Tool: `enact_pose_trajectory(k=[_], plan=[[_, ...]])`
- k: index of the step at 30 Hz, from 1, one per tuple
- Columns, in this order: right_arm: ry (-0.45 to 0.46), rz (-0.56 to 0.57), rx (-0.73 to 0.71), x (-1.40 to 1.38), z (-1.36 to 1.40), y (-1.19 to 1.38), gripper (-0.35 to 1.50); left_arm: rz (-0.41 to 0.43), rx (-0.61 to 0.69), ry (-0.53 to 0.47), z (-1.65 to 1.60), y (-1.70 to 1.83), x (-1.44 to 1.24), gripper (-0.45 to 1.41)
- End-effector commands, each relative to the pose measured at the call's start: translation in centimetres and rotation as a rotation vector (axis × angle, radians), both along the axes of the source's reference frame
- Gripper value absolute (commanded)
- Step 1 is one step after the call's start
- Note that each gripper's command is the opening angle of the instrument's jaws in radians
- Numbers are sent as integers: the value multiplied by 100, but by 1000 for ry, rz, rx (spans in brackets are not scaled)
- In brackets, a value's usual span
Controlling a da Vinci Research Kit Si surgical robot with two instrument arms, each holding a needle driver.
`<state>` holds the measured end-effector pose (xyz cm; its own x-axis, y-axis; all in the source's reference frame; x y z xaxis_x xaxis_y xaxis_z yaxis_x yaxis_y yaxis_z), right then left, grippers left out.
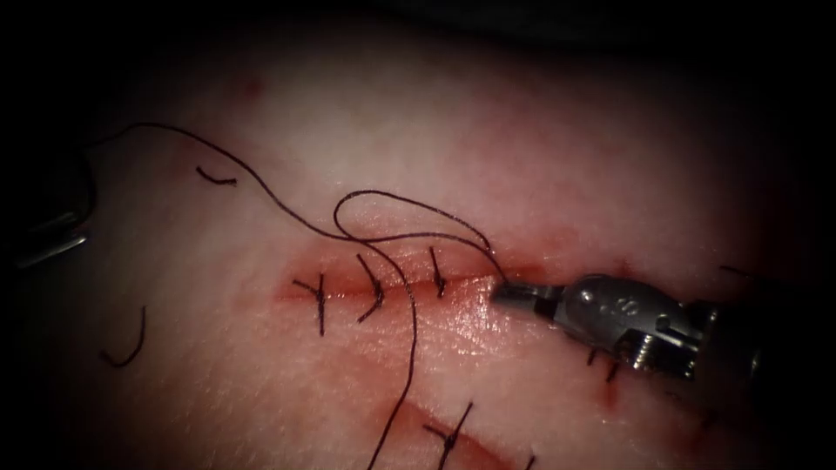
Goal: Wound Closure
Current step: Pull the suture through the wound with the right hand.
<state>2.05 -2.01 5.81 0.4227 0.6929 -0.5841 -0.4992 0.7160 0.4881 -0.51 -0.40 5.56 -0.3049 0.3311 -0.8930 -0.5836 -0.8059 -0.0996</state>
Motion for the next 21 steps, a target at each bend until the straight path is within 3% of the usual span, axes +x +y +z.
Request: enact_pose_trajectory(k=[1, 9, 15, 20, 21], plan=[[40, -52, 18, 13, -14, -28, -35, 6, -6, 3, 9, 4, -7, -45], [118, -215, 31, 29, -109, -114, -35, 29, 14, 4, 32, 4, -24, -45], [211, -354, 38, 60, -192, -170, -35, 51, 26, 5, 42, 4, -20, -45], [288, -395, -26, 93, -233, -192, -35, 50, 39, 18, 47, 4, -15, -45], [304, -398, -53, 96, -233, -191, -23, 53, 39, 19, 47, 4, -14, -45]])
